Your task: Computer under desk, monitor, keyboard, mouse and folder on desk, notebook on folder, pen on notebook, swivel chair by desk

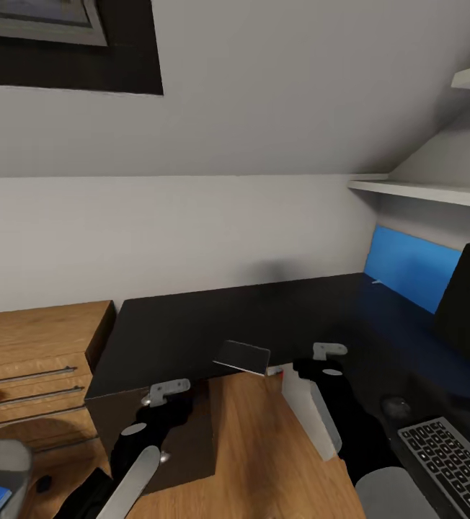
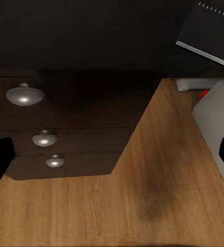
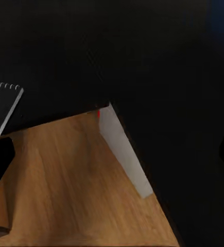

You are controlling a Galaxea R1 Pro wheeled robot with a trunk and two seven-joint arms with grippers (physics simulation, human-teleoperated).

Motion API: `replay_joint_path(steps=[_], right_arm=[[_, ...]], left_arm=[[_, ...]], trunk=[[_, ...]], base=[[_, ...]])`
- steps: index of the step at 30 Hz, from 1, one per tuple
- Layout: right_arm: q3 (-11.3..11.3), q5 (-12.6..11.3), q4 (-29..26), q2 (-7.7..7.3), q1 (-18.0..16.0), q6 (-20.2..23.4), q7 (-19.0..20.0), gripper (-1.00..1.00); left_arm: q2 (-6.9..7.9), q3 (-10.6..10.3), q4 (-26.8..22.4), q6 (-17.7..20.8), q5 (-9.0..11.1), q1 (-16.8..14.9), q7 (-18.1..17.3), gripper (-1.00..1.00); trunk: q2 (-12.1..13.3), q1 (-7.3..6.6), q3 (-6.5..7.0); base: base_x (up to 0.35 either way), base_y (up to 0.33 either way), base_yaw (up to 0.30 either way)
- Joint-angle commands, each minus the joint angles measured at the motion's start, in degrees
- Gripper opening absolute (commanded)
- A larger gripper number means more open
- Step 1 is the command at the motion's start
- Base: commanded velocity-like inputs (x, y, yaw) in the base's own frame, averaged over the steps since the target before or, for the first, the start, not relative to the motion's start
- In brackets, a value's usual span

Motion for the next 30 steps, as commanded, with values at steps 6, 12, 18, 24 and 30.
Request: replay_joint_path(steps=[6, 12, 18, 24, 30], right_arm=[[0.2, -0.4, -0.1, -0.02, 0.0, 0.2, -0.5, 1.00], [0.2, -0.3, -0.1, -0.02, 0.1, 0.2, -0.5, 1.00], [0.1, -0.2, 0.1, -0.02, 0.1, 0.1, -0.4, 1.00], [0.1, 0.1, -0.1, -0.11, 0.2, 0.0, -0.5, 1.00], [0.1, 0.2, -0.4, -0.20, 0.2, 0.0, -0.5, 1.00]], left_arm=[[0.05, -0.2, 0.1, 0.1, 0.4, -0.1, 0.6, 1.00], [0.05, -0.2, 0.1, 0.1, 0.4, -0.1, 0.6, 1.00], [0.05, -0.2, 2.1, -0.1, 0.3, -0.1, 0.8, 1.00], [0.09, -0.2, 8.6, -2.0, -0.1, -0.1, 0.9, 1.00], [0.19, -0.3, 10.8, -7.5, -0.3, 0.9, 0.7, 1.00]], trunk=[[0.0, -0.03, -0.07], [0.0, -0.03, -0.07], [0.0, -0.03, -0.07], [0.0, -0.03, -0.07], [0.0, -0.03, -0.07]], base=[[-0.277, 0.180, 0.276], [-0.274, 0.210, 0.278], [-0.119, 0.121, 0.278], [-0.020, 0.021, 0.278], [-0.004, 0.004, 0.278]])
